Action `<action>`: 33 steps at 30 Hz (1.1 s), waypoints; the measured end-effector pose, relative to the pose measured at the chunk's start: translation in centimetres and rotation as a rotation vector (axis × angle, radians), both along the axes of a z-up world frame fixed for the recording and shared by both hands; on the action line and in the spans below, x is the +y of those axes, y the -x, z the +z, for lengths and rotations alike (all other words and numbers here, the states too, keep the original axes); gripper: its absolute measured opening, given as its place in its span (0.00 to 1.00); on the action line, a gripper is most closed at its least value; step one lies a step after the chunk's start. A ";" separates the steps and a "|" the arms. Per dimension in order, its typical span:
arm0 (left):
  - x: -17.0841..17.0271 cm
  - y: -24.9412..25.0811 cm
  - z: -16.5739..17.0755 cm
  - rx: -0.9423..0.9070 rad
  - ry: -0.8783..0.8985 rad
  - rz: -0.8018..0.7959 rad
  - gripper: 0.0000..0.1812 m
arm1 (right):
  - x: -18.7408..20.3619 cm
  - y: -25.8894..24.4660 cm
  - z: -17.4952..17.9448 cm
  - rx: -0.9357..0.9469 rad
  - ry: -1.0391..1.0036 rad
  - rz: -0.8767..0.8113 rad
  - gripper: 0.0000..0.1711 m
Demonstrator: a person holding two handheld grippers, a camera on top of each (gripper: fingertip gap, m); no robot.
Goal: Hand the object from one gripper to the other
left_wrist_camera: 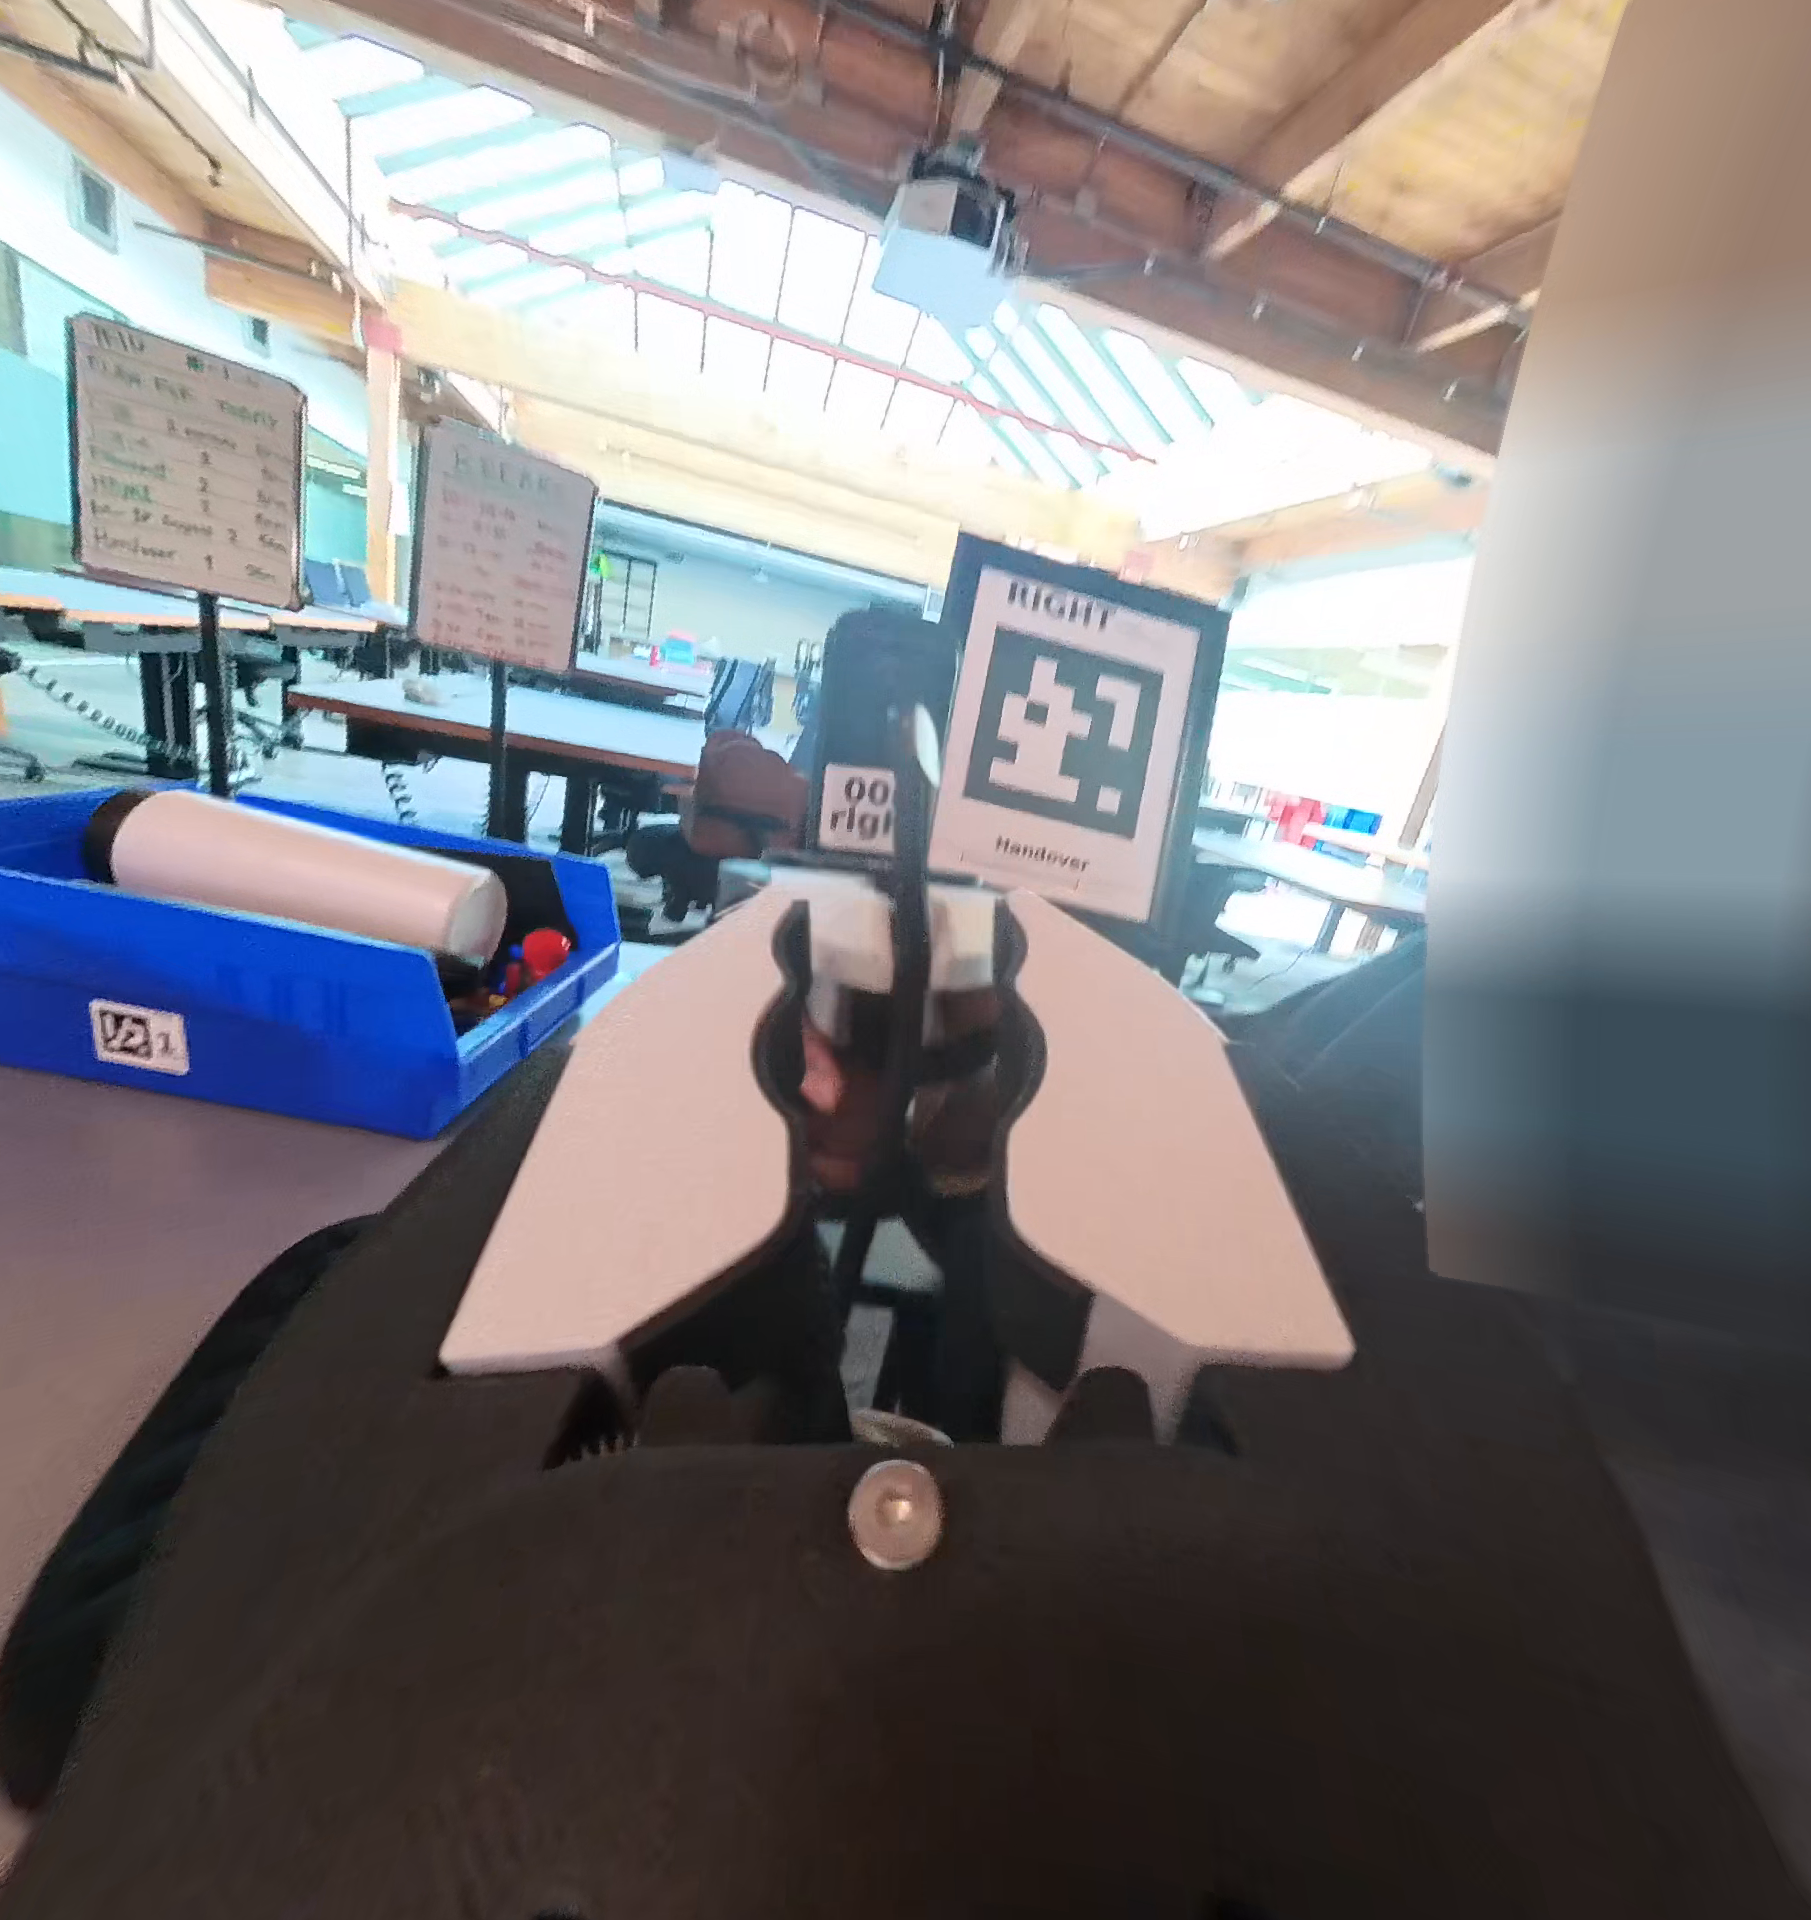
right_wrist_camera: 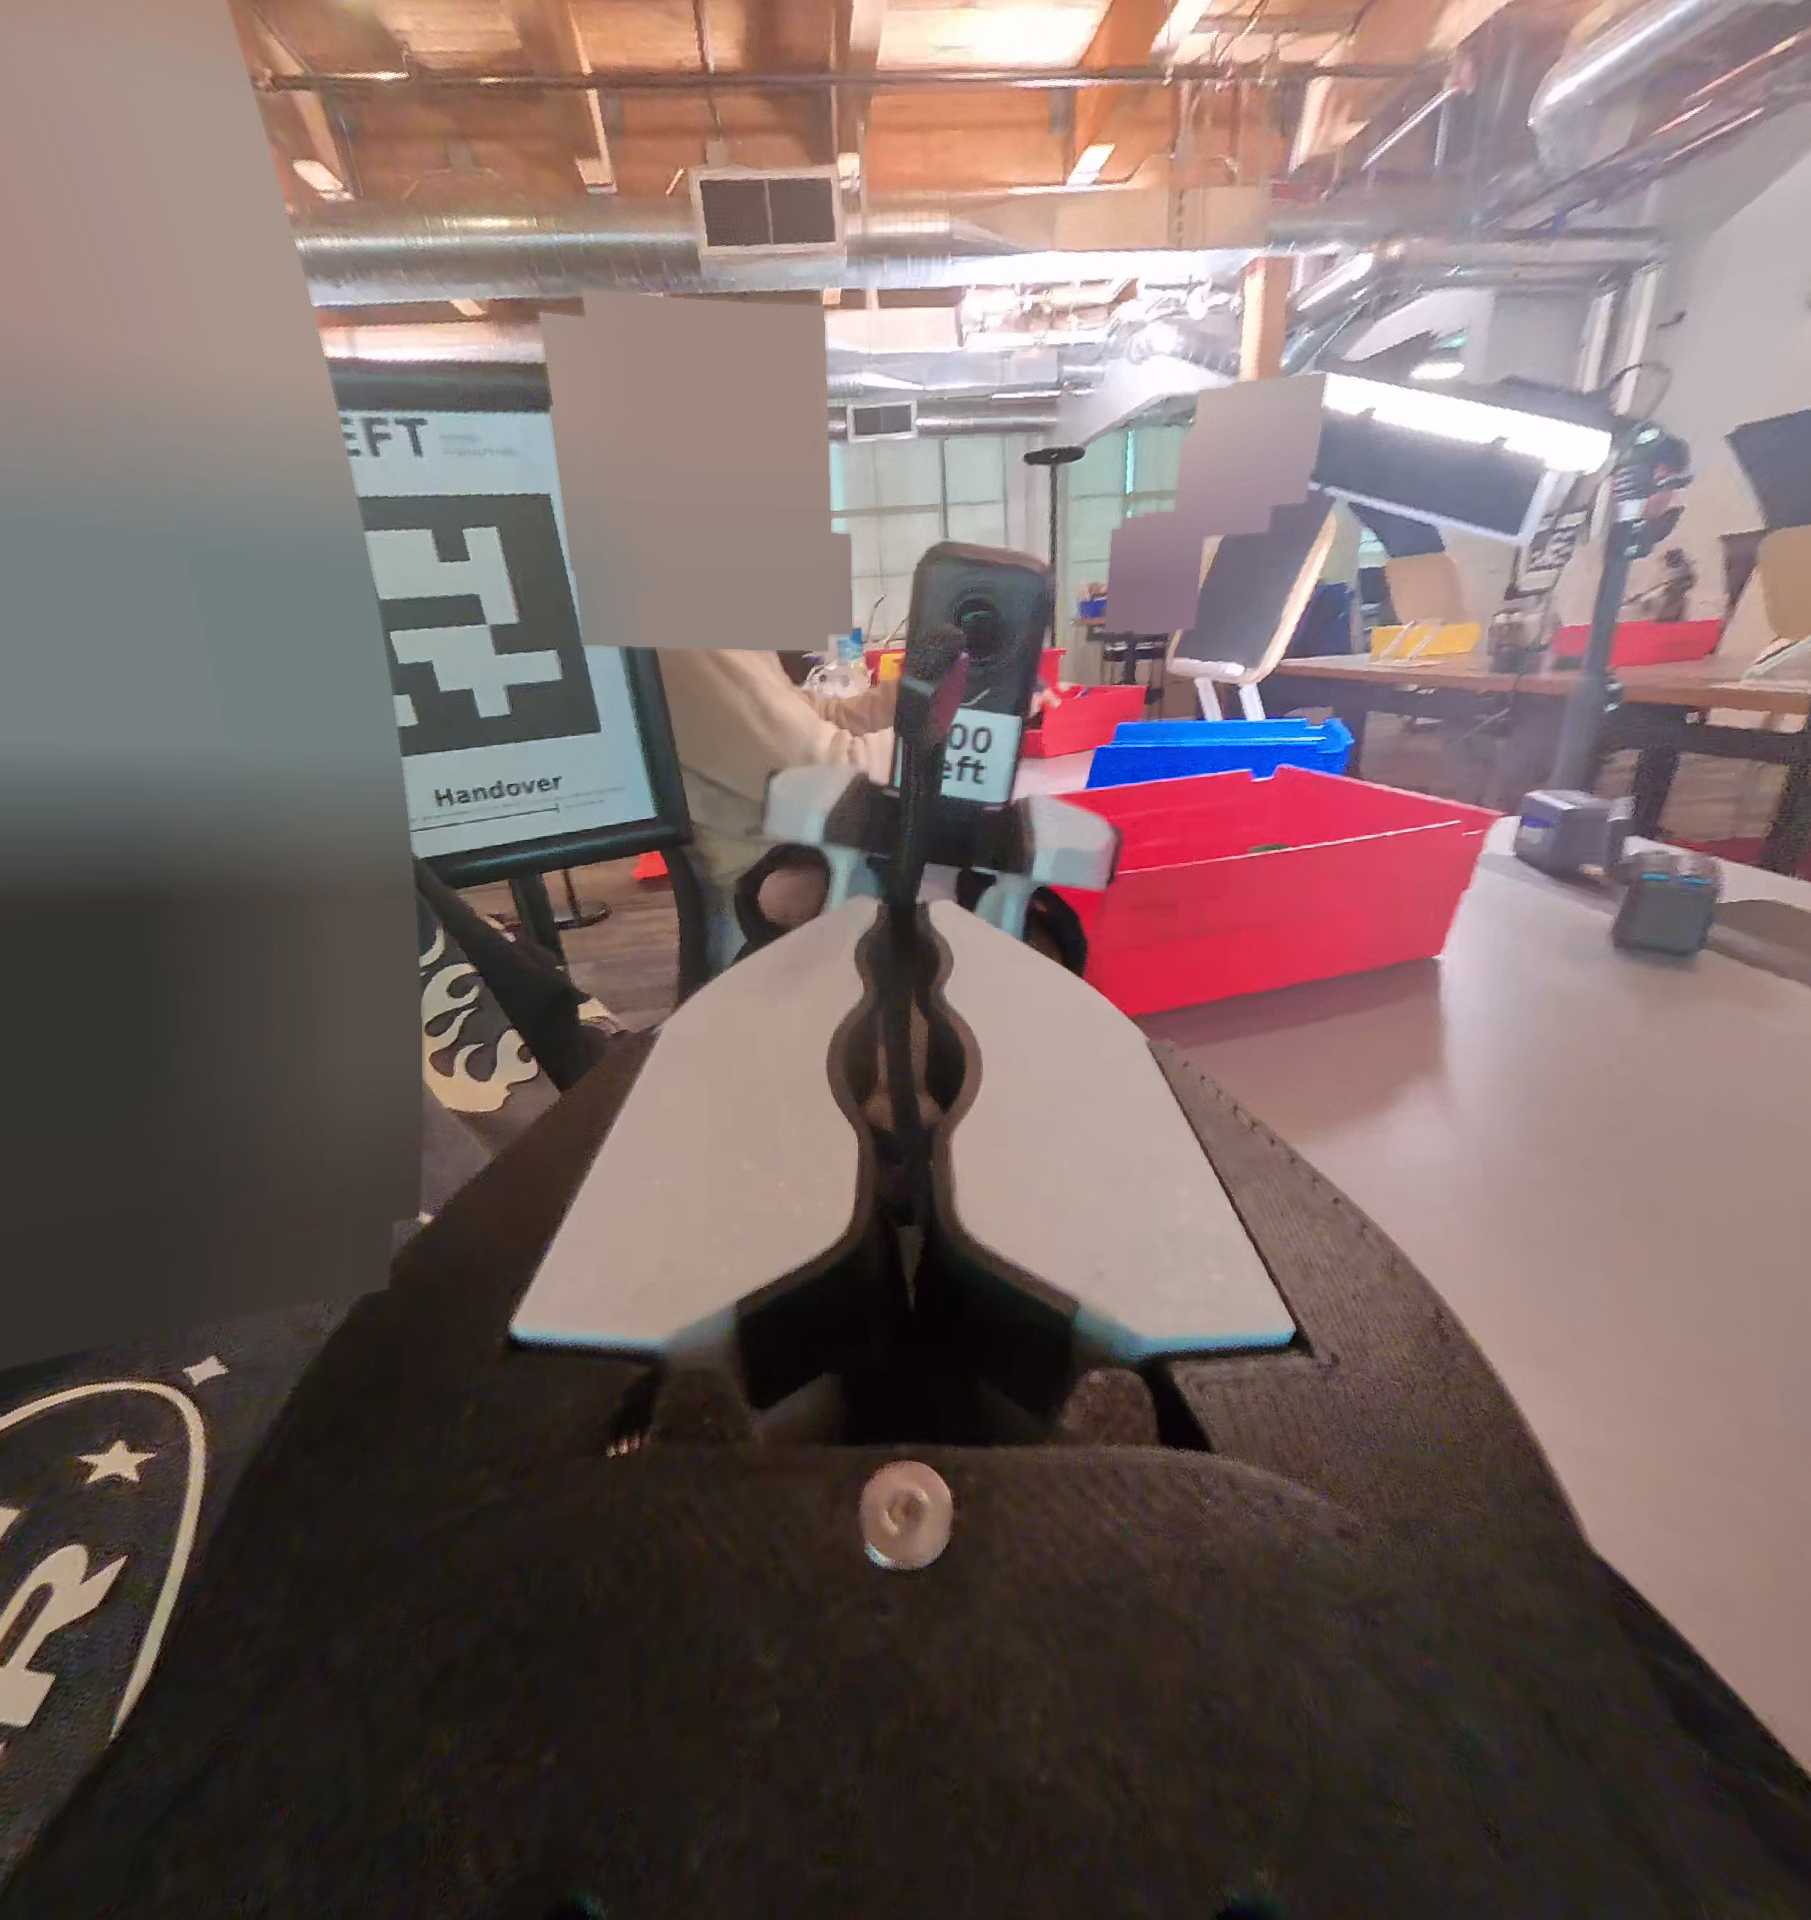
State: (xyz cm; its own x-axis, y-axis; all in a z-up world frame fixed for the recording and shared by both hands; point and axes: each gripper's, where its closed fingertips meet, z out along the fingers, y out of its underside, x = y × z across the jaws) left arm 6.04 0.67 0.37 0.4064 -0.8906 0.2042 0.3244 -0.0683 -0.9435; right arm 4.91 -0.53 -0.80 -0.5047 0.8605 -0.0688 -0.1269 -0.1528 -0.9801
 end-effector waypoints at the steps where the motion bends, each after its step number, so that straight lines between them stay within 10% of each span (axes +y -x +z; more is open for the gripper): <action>1: 0.0 0.0 -0.4 0.041 0.003 0.002 0.18 | 0.5 -0.1 0.3 0.009 -0.001 -0.024 0.02; 10: 0.6 -1.4 -3.0 0.233 -0.005 0.039 0.03 | 0.7 -0.4 0.6 0.011 0.027 -0.024 0.02; 19: 0.3 0.6 -0.1 0.003 -0.001 0.026 0.02 | 0.7 0.1 -0.5 -0.082 0.144 0.093 0.15; 33: 0.7 0.1 -2.3 0.150 0.053 0.028 0.12 | 1.0 0.1 -0.3 -0.051 0.144 0.082 0.02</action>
State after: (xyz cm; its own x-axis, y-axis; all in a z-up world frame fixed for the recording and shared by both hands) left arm 5.98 1.41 -1.93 0.4605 -0.8680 0.1855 0.1826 -0.1118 -0.9768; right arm 4.82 0.44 -1.13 -0.5655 0.7960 -0.2159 -0.0586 -0.3000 -0.9521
